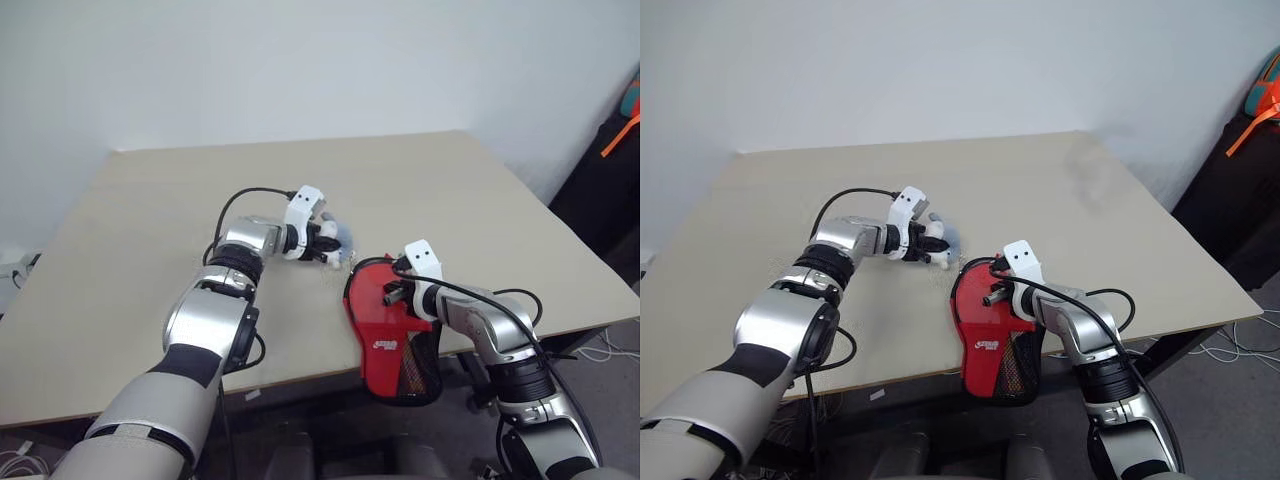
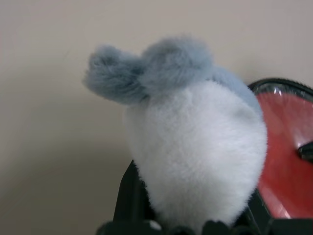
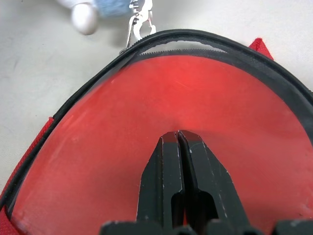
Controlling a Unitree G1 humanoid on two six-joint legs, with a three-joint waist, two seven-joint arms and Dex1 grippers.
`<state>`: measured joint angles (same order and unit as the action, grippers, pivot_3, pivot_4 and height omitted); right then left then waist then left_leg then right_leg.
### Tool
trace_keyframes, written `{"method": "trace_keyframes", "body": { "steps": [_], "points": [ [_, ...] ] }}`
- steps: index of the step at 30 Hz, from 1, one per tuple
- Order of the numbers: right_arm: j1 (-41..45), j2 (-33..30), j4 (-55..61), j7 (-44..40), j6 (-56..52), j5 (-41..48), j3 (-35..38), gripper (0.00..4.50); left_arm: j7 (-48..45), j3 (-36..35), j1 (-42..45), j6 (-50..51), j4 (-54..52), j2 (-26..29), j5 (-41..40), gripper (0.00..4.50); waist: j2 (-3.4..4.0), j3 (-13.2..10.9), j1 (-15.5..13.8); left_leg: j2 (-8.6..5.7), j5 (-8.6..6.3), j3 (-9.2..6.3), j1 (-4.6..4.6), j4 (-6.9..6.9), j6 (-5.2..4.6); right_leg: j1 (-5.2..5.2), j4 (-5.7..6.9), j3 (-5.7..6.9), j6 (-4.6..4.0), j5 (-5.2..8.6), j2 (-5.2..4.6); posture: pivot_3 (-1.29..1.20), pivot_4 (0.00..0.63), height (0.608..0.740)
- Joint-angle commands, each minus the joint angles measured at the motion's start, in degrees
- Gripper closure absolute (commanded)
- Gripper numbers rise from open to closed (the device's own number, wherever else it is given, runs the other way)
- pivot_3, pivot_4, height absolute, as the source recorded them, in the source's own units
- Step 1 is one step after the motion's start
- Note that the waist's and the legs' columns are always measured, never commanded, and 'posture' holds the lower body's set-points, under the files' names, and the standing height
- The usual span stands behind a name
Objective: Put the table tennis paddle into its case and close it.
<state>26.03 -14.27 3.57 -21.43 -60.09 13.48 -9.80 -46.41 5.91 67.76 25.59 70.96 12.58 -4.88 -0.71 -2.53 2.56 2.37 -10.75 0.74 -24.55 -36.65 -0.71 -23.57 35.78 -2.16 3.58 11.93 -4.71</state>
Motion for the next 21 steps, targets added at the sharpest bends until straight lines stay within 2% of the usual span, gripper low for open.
{"method": "trace_keyframes", "body": {
  "steps": [1, 11, 21],
  "points": [
    [-2.5, -0.4, -1.7, 0.2, -3.4, -0.4, -1.8, 4.43, 3.2, -3.3, 5.7, -4.3, -0.8, -0.3, -0.3, 3.98, 0.00, 0.0, 0.0, 0.00, 0.00, 0.00, 0.00, 0.00, 0.00, 0.00, 0.00, 0.00, 0.00, 0.00, 0.00, 0.00, 0.000, 0.740],
    [-4.6, -0.5, 1.6, 0.4, -4.8, -0.2, -2.1, 4.43, 11.9, -7.7, 9.3, -7.9, 3.3, -4.2, -0.5, 3.98, -0.02, 0.0, 0.0, 0.00, -0.01, 0.00, 0.00, 0.00, 0.01, -0.01, 0.00, 0.00, 0.02, -0.01, 0.00, 0.00, 0.000, 0.740],
    [-7.0, -3.9, 9.5, -3.9, -4.4, 0.9, -7.1, 4.43, 13.8, -6.6, 10.4, -12.2, 4.4, -11.2, 3.6, 3.98, -0.04, 0.0, 0.0, -0.03, -0.02, 0.01, -0.02, 0.02, 0.04, -0.03, -0.02, -0.01, 0.03, -0.01, -0.02, 0.00, 0.000, 0.740]
  ]
}}
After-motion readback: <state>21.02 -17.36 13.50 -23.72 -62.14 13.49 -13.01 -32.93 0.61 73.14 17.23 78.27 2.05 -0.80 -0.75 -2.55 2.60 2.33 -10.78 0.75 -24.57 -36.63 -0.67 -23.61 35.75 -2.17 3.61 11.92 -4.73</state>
